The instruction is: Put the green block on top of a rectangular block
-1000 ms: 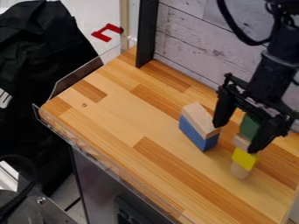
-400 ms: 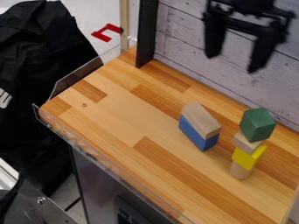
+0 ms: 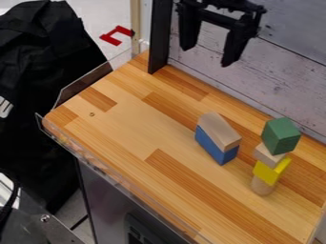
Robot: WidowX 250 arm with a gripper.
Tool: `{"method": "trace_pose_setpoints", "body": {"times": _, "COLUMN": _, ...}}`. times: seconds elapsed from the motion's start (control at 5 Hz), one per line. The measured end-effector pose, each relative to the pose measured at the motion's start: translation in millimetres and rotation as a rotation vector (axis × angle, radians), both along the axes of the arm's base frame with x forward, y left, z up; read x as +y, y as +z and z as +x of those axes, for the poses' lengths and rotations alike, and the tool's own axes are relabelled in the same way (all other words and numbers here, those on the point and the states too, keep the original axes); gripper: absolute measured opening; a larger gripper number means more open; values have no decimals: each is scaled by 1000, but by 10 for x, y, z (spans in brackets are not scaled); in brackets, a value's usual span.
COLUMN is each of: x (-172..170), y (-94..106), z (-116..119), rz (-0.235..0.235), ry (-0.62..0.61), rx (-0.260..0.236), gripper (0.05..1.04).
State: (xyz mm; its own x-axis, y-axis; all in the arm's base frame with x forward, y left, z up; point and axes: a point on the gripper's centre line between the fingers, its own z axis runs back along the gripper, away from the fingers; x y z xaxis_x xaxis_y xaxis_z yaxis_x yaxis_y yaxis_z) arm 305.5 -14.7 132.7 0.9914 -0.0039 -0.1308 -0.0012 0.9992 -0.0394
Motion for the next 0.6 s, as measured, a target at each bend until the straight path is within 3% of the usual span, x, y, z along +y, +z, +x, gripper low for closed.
{"method": "trace_pose_setpoints", "body": {"times": 0.2, "x": 77, "y": -80, "z": 23, "rz": 49, "ry": 3, "rx": -27, "gripper": 999}}
{"method": "trace_pose_setpoints", "body": {"times": 0.4, "x": 74, "y": -223, "z": 39, "rz": 50, "ry": -4, "rx": -12, "gripper": 999}}
{"method": "trace_pose_setpoints", "body": {"times": 0.6, "x": -17, "y": -292, "z": 7, "rz": -53, "ry": 16, "rx": 36, "gripper": 999}}
